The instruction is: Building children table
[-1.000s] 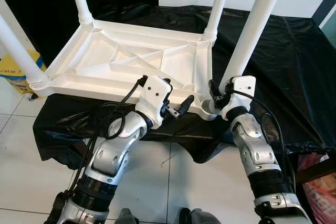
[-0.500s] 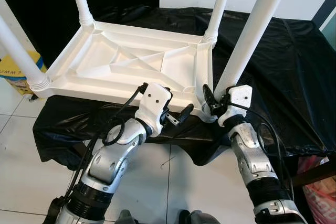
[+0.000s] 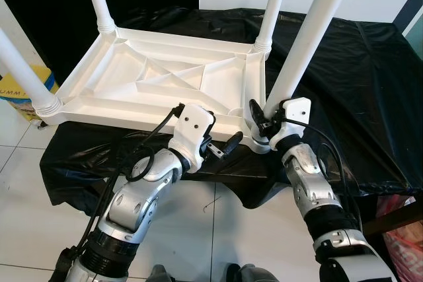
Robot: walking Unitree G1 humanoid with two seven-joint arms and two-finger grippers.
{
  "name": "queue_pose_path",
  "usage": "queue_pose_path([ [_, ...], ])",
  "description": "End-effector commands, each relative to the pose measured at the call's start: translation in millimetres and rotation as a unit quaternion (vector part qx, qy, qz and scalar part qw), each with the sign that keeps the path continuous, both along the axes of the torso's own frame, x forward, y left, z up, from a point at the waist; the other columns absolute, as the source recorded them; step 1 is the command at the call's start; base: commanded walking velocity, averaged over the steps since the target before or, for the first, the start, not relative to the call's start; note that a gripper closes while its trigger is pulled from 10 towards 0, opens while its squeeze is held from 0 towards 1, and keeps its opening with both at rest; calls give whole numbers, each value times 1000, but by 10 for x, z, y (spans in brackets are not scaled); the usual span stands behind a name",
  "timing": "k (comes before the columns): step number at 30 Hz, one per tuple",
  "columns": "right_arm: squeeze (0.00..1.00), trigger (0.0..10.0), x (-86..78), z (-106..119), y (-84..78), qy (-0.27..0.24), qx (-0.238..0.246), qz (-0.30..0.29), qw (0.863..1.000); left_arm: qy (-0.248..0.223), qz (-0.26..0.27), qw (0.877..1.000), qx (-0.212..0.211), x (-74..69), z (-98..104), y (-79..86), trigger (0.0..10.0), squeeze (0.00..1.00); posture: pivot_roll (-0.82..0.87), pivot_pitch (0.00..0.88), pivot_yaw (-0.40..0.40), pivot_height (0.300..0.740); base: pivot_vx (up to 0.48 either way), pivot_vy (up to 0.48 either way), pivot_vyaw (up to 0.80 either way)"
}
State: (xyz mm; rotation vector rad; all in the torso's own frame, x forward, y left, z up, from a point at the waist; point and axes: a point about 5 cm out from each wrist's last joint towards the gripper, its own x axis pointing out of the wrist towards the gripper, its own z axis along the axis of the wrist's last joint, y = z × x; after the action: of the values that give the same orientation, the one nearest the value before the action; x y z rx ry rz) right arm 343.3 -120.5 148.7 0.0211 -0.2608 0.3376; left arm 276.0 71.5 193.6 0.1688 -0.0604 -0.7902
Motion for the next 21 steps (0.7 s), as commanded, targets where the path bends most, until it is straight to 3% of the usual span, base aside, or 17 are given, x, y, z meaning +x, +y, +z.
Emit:
queue_pose_path([
  [1,0,10000,-87,-394,24,86,-25,12,996,10,-61,998,7,-66,-8,-65,10000,0,122,170,-37,740,0,0,0],
  [6,0,10000,-129,-463,27,88,-35,24,995,11,-57,998,7,-69,-2,-56,10000,0,128,173,-42,740,0,0,0],
  [12,0,10000,-295,-603,-3,79,-59,50,994,12,-53,999,7,-76,11,-30,10000,0,133,175,-41,740,0,0,0],
  [21,0,10000,-399,-682,-105,86,-27,30,995,14,-54,998,9,-73,22,-20,10000,0,128,174,-34,740,0,0,0],
])
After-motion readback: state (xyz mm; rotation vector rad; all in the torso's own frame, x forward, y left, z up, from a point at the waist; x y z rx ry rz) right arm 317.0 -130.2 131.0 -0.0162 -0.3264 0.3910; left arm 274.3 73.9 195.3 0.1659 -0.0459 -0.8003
